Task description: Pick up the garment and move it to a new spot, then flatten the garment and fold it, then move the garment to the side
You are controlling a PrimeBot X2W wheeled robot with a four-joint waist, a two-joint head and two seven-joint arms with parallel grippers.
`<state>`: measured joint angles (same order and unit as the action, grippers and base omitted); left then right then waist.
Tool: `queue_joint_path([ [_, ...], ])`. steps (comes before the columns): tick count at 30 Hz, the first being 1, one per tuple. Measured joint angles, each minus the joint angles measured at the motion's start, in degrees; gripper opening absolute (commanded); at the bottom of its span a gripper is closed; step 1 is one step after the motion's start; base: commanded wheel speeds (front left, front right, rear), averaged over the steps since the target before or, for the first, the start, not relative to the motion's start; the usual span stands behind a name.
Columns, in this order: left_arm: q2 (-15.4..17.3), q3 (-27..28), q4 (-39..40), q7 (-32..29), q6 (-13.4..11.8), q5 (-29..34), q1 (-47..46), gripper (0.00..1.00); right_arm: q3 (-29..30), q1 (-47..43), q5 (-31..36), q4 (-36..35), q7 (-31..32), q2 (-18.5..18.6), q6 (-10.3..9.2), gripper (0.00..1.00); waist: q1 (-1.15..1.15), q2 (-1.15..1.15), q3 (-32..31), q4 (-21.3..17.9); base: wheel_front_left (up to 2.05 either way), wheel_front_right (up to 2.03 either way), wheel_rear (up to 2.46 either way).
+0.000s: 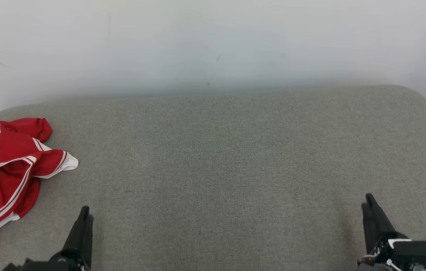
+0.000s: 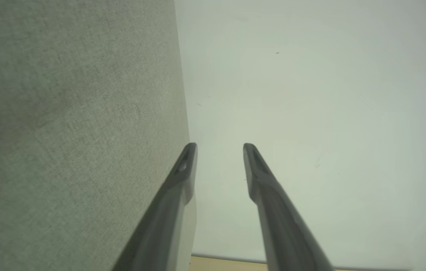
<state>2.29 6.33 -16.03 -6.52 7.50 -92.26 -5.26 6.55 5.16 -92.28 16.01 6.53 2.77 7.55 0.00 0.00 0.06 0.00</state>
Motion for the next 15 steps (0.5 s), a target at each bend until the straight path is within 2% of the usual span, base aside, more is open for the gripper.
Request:
queue_joint_path([
  [7,-0.10,-0.74,-0.48,1.53,0.00,0.07,1.07,1.00,-1.58,-0.71,0.73,0.66,-1.52,-0.08,0.00,1.00,0.00,0.00,-0.52,-0.11,0.00,0.00,0.00],
  [15,-0.08,-1.36,-0.04,3.69,-0.44,2.85,2.14,1.00,-3.33,-0.70,5.83,1.27,-3.69,-0.09,0.00,1.00,0.00,0.00,-1.14,-0.20,0.00,0.00,0.00],
])
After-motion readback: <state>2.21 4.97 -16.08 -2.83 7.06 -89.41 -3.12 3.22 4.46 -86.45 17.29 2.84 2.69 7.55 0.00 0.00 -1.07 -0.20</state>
